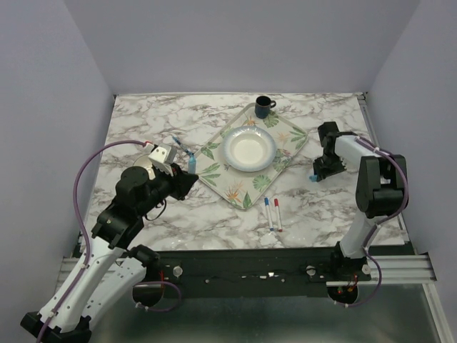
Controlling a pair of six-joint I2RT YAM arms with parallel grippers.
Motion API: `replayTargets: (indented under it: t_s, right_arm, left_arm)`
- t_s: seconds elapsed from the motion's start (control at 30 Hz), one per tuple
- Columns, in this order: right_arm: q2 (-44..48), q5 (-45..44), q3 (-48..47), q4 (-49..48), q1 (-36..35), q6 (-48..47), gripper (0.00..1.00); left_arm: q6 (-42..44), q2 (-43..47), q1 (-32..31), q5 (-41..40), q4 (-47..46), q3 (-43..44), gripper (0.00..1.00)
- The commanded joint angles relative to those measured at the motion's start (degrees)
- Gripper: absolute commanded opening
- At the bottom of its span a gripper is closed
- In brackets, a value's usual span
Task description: Insert the pens into the pen caps
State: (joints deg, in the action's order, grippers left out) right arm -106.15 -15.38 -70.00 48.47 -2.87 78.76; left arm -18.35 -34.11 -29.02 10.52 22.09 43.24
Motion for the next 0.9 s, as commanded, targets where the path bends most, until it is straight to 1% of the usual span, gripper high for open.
replayTargets:
  t_s: [0.0, 0.03, 0.07, 0.1, 0.17, 0.33, 0.5, 0.57, 0.6, 0.67, 0.7, 0.73, 0.8, 0.83, 0.87]
  right_arm:
    - [4.5, 0.5, 6.2, -10.8, 0.4, -11.4, 0.01]
    - [5.4, 2.8, 8.6, -13.2, 0.4, -13.4, 0.01]
    - [6.2, 4.2, 10.2, -15.7, 0.4, -17.6, 0.01]
    - [7.2, 5.2, 11.4, -19.8, 0.4, -19.3, 0.01]
    - [9.5, 7.0, 14.6, -22.3, 0.4, -22.3, 0.01]
    - [14.2, 6.1, 16.8, -23.6, 0.4, -27.6, 0.01]
    - [24.9, 9.0, 19.1, -26.7, 0.3, -34.7, 0.01]
    - [28.4, 12.1, 19.7, -27.5, 0.2, -37.6, 0.01]
    - [32.2, 13.4, 20.2, -29.1, 0.0, -38.6, 0.01]
    - [36.9, 19.2, 23.0, -32.3, -0.6, -42.2, 0.01]
    - [41.6, 21.9, 24.4, -36.8, -0.9, -43.2, 0.01]
    - [43.6, 27.8, 26.7, -39.0, -1.2, -43.7, 0.01]
    - [47.5, 34.1, 28.6, -45.4, -1.9, -43.9, 0.01]
    - [50.3, 39.0, 29.1, -47.2, -2.3, -43.4, 0.01]
    - [51.7, 41.3, 30.5, -49.8, -3.4, -42.0, 0.01]
  left_arm:
    - [0.7, -0.1, -0.2, -0.2, -0.8, -0.4, 0.00]
    - [0.7, -0.2, -0.2, -0.2, -0.9, -0.4, 0.00]
    - [0.7, -0.3, -0.2, -0.2, -0.9, -0.4, 0.00]
    - [0.6, -0.3, -0.2, -0.1, -0.8, -0.4, 0.00]
    - [0.6, -0.5, -0.2, 0.3, -0.9, -0.5, 0.00]
    - [0.6, -1.0, -0.2, 1.3, -1.3, -0.6, 0.00]
    - [0.6, -1.0, -0.2, 3.3, -2.0, -0.8, 0.00]
    - [0.7, -1.0, -0.2, 4.2, -2.1, -0.9, 0.00]
    - [0.5, -0.9, -0.2, 4.9, -2.5, -1.0, 0.00]
    - [0.3, -0.7, -0.2, 8.7, -3.4, -1.4, 0.00]
    - [-0.1, -0.4, -0.3, 10.5, -4.8, -1.6, 0.00]
    - [-0.5, -0.4, -0.3, 14.5, -5.6, -2.2, 0.00]
    - [-1.4, -1.0, -0.3, 18.2, -8.1, -2.6, 0.00]
    - [-2.1, -1.4, -0.3, 20.2, -8.7, -2.9, 0.00]
    - [-2.6, -1.7, -0.3, 23.1, -9.3, -3.1, 0.00]
